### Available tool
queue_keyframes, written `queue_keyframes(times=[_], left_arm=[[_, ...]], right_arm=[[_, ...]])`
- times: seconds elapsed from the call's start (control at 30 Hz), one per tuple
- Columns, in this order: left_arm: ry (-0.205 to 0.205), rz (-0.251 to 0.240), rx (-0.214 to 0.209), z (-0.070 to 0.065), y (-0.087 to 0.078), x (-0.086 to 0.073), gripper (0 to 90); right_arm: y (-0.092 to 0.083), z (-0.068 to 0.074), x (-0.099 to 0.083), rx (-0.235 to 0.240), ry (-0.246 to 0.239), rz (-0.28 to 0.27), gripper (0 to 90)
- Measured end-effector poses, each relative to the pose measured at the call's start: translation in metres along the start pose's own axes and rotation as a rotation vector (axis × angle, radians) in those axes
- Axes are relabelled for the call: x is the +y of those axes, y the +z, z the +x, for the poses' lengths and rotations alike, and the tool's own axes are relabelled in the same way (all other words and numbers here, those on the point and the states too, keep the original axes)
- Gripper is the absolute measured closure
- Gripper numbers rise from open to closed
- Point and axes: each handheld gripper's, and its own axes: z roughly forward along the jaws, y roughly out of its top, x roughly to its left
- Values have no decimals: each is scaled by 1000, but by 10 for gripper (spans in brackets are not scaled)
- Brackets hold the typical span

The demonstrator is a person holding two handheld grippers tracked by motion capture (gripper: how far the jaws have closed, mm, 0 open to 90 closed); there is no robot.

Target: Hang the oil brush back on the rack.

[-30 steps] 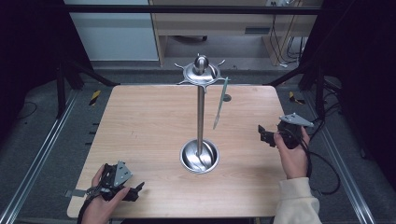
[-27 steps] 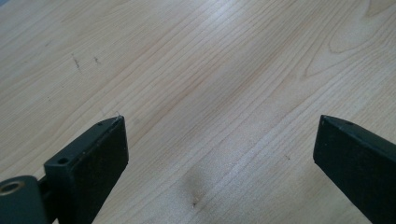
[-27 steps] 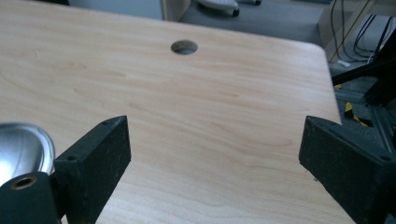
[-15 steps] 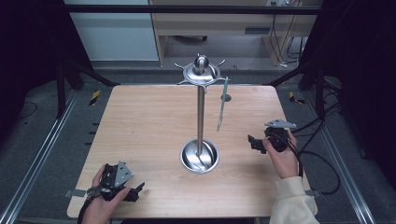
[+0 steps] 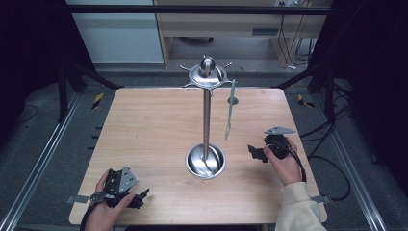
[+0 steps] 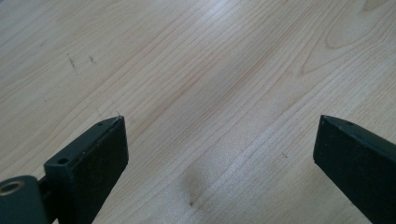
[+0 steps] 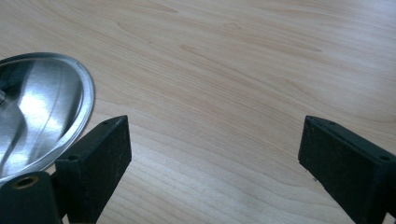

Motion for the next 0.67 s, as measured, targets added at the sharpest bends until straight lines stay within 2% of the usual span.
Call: queue_keyframes(times=[0.2, 0.67], left_arm=[[2, 2, -4, -1, 1, 0, 27], [10, 12, -3, -1, 2, 0, 28]], right_arm=[[11, 3, -8, 53, 19, 16, 104], [26, 12, -16, 92, -16, 87, 105]])
